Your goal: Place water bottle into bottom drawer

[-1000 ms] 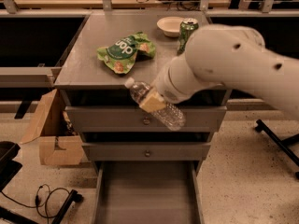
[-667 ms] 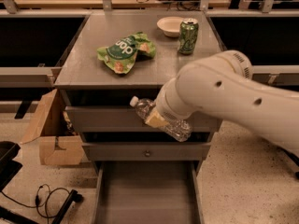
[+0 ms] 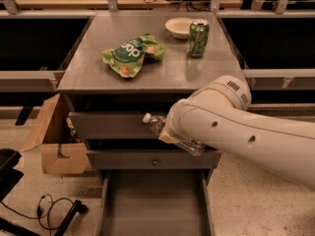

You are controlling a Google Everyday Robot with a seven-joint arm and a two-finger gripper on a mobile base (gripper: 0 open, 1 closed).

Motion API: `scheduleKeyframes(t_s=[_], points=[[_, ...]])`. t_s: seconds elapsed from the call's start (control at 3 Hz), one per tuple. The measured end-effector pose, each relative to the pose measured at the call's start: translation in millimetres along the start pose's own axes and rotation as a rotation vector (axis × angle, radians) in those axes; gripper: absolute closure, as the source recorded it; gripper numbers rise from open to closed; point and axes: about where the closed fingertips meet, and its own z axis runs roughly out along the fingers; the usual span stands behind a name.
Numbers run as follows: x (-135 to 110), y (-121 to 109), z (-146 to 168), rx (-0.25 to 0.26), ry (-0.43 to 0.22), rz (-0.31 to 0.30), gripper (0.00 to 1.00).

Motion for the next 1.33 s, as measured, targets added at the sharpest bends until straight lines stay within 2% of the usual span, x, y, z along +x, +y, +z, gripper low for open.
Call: scheduleKeyframes(t_s=[0.33, 0.67, 1.0, 1.33], points=[[1.1, 2.9, 8.1, -0.010, 0.003, -0.002, 1.00], [30.5, 21.9, 42.5, -0.059, 0.040, 0.005, 1.00], [76.9, 55.9, 86.2, -0.136, 0.073, -0.006, 1.00], [116.7, 87.6, 124.9, -0.180, 0.068, -0.071, 1.00]])
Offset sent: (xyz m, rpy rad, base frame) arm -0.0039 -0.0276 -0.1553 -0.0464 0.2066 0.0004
